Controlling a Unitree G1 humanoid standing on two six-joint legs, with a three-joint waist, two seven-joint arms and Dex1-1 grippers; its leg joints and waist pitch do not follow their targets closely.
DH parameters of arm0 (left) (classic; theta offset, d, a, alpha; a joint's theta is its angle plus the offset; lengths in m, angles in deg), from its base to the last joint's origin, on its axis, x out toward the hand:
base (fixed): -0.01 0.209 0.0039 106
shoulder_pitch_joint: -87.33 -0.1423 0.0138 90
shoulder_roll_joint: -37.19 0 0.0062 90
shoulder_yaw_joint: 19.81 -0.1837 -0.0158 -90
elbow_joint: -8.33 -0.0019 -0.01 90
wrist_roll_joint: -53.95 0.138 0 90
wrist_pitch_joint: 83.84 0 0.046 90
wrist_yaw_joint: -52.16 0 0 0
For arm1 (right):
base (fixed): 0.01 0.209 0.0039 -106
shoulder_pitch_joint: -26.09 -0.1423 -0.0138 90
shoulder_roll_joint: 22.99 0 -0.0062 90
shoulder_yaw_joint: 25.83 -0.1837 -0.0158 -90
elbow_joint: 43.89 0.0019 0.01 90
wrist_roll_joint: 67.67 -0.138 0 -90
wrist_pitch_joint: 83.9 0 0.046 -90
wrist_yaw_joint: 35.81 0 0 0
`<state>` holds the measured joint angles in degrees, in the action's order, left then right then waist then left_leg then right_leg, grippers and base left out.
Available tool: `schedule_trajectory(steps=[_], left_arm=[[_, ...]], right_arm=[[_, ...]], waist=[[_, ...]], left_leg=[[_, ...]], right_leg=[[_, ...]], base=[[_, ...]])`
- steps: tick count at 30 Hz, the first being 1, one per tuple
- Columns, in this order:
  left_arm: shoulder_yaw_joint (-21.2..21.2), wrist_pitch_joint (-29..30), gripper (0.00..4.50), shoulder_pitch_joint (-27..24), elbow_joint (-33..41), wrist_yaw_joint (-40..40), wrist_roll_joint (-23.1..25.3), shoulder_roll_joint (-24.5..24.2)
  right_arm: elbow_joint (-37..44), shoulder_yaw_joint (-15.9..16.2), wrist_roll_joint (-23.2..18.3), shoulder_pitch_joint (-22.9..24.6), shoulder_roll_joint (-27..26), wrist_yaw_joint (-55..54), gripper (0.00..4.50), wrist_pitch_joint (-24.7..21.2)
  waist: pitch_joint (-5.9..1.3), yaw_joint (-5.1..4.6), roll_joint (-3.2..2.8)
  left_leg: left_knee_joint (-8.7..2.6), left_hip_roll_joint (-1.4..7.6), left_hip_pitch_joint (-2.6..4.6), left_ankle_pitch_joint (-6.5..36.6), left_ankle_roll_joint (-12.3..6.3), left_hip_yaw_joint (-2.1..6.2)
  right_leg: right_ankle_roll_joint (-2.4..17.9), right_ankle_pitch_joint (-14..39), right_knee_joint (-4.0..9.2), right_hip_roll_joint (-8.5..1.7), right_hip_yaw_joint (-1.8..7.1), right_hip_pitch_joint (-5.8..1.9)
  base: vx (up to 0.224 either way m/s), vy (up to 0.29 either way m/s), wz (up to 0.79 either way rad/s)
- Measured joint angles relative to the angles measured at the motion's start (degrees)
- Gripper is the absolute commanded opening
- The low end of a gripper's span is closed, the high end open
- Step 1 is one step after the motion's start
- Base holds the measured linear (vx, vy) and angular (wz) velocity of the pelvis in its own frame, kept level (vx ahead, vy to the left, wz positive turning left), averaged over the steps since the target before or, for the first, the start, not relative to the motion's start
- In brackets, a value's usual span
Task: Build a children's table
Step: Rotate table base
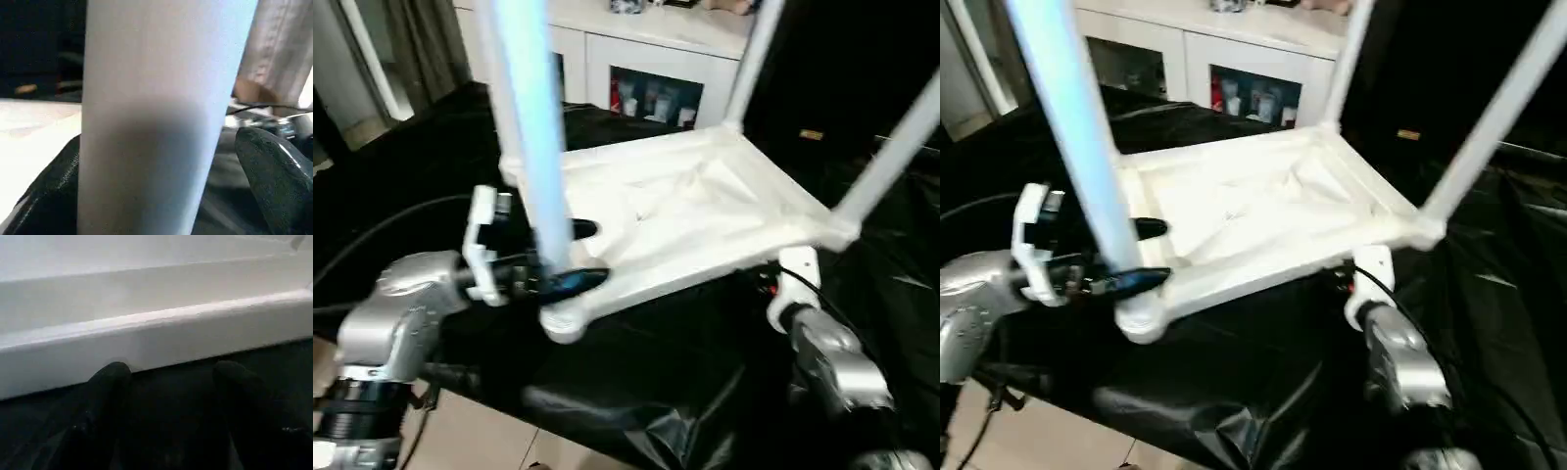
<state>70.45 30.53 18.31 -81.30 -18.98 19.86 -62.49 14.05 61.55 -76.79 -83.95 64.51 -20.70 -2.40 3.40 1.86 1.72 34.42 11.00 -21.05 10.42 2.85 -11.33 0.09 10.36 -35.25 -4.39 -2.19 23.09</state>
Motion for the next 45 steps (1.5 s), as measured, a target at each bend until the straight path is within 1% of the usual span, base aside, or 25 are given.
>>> schedule_trajectory(steps=[4,7,8,14,17,20,22,26,29,33,34,35,36,37,39,42,45], left_arm=[[-3.6,0.5,4.47,1.8,0.8,-0.1,0.1,2.9],[-6.4,-0.5,4.47,4.8,-1.1,0.2,2.0,6.1],[-7.4,-1.1,4.47,6.2,-2.8,0.7,3.2,7.7],[-12.5,-4.9,4.47,9.6,-9.1,2.3,8.2,12.0],[-14.1,-8.6,4.47,11.3,-13.0,4.3,11.6,14.8],[-15.6,-11.4,4.47,11.8,-15.4,5.9,14.2,16.7],[-16.1,-12.7,4.47,12.1,-16.4,7.0,15.2,17.5],[-16.4,-16.2,4.47,14.4,-21.1,10.5,18.4,18.5],[-16.3,-17.4,4.47,14.7,-23.0,11.2,19.3,19.1],[-16.1,-18.6,4.47,14.7,-24.3,11.4,20.2,19.9],[-16.1,-18.9,4.47,14.7,-24.5,11.5,20.4,20.0],[-16.4,-19.4,4.47,14.7,-24.8,11.6,20.4,20.7],[-16.6,-19.8,4.47,14.8,-25.2,11.7,20.5,21.5],[-16.5,-20.2,4.47,14.8,-25.4,11.8,20.5,21.8],[-16.6,-20.8,4.47,14.8,-25.8,11.7,20.5,21.8],[-16.6,-21.1,4.47,14.9,-26.2,11.8,20.6,21.8],[-16.4,-22.7,4.47,15.7,-27.8,12.8,21.8,22.4]], right_arm=[[-3.9,0.2,0.1,-2.7,-0.8,1.4,3.07,2.1],[-5.7,0.6,0.4,-4.8,-1.2,3.0,3.07,2.7],[-6.0,0.8,0.5,-5.4,-1.5,3.8,3.07,2.9],[-8.3,2.1,0.8,-7.8,-3.4,7.6,3.07,5.6],[-9.9,2.1,1.4,-9.0,-3.4,7.9,3.07,6.5],[-9.9,2.0,1.5,-9.1,-3.4,8.6,3.07,6.8],[-10.0,2.0,1.8,-9.2,-3.4,8.8,3.07,7.0],[-11.3,2.0,2.0,-9.7,-3.5,9.8,3.07,8.1],[-11.6,1.9,2.0,-9.7,-3.3,11.5,3.07,8.7],[-10.8,1.4,0.3,-8.9,-3.2,16.2,3.07,8.6],[-10.6,1.6,0.1,-8.8,-3.2,17.8,3.07,8.6],[-9.9,2.8,0.1,-8.8,-3.8,19.6,3.07,8.6],[-9.5,3.7,-0.1,-8.8,-4.9,20.8,3.07,8.6],[-9.6,3.1,-0.8,-8.8,-5.5,20.8,3.07,8.7],[-9.6,3.3,-0.7,-8.8,-5.4,21.3,3.07,8.7],[-9.7,3.2,-0.3,-8.8,-5.3,21.3,3.07,8.8],[-11.1,3.0,0.3,-9.4,-4.9,19.8,3.07,10.0]], waist=[[0.01,-0.35,0.03],[0.02,-0.51,0.03],[0.01,-0.61,0.04],[0.01,-1.65,0.03],[0.02,-1.63,0.02],[0.02,-1.68,0.02],[0.01,-1.64,0.02],[0.01,-1.66,0.02],[0.01,-1.66,0.02],[0.01,-1.76,0.02],[0.01,-1.82,0.02],[0.01,-1.79,0.02],[0.01,-1.64,0.02],[0.02,-1.48,-0.01],[0.01,-1.13,-0.03],[0.01,-0.98,-0.03],[0.01,-0.55,-0.03]], left_leg=[[0.0,0.01,0.0,0.0,0.01,-0.01],[0.01,0.01,0.01,0.0,0.01,-0.02],[0.01,0.01,0.01,0.0,0.01,-0.01],[-0.04,0.03,-0.01,0.0,0.01,0.0],[-0.04,0.03,-0.06,0.0,0.01,0.0],[-0.06,0.03,-0.05,0.0,0.0,-0.01],[-0.07,0.05,-0.04,0.0,0.0,0.0],[-0.05,0.06,-0.02,0.0,-0.01,0.0],[-0.05,0.05,-0.05,0.0,-0.01,-0.01],[-0.07,0.07,-0.03,0.0,-0.02,-0.01],[-0.07,0.07,-0.02,0.0,-0.01,-0.01],[-0.07,0.09,-0.02,0.0,-0.02,-0.01],[-0.07,0.1,-0.02,0.0,-0.02,0.0],[-0.06,0.11,-0.03,0.0,-0.02,0.02],[-0.03,0.09,-0.03,0.0,-0.03,0.01],[-0.01,0.09,-0.04,0.0,-0.03,-0.01],[0.0,0.08,-0.03,0.0,-0.03,-0.01]], right_leg=[[0.0,-0.1,0.0,0.01,-0.01,0.04],[0.0,-0.1,-0.02,0.02,-0.01,0.05],[0.0,-0.1,-0.02,0.02,-0.01,0.05],[0.0,-0.1,-0.01,0.02,-0.05,0.09],[0.0,-0.1,0.05,0.02,-0.07,0.09],[0.0,-0.1,0.07,0.02,-0.07,0.09],[0.0,-0.1,0.06,0.03,-0.1,0.09],[0.1,-0.1,0.05,0.03,-0.09,0.08],[0.1,-0.1,0.08,0.03,-0.09,0.08],[0.1,-0.1,0.1,0.03,-0.1,0.08],[0.1,-0.1,0.09,0.03,-0.11,0.08],[0.1,-0.1,0.08,0.04,-0.13,0.08],[0.1,-0.1,0.07,0.04,-0.17,0.08],[0.1,-0.1,0.05,0.02,-0.18,0.08],[0.1,-0.2,0.08,0.02,-0.18,0.04],[0.2,-0.2,0.13,0.01,-0.13,0.04],[0.2,-0.2,0.13,0.01,-0.13,0.04]], base=[[0.0,0.0,0.0],[0.0,0.0,0.0],[0.0,0.0,0.0],[0.0,0.0,0.0],[0.0,0.0,0.0],[0.0,0.0,0.0],[0.0,0.0,0.0],[0.0,0.0,0.0],[0.0,0.0,0.0],[0.0,0.0,0.0],[0.0,0.0,0.0],[0.0,0.0,0.0],[0.0,0.0,0.0],[0.0,0.0,0.0],[0.0,0.0,0.0],[0.0,0.0,0.0],[0.0,0.0,0.0]])
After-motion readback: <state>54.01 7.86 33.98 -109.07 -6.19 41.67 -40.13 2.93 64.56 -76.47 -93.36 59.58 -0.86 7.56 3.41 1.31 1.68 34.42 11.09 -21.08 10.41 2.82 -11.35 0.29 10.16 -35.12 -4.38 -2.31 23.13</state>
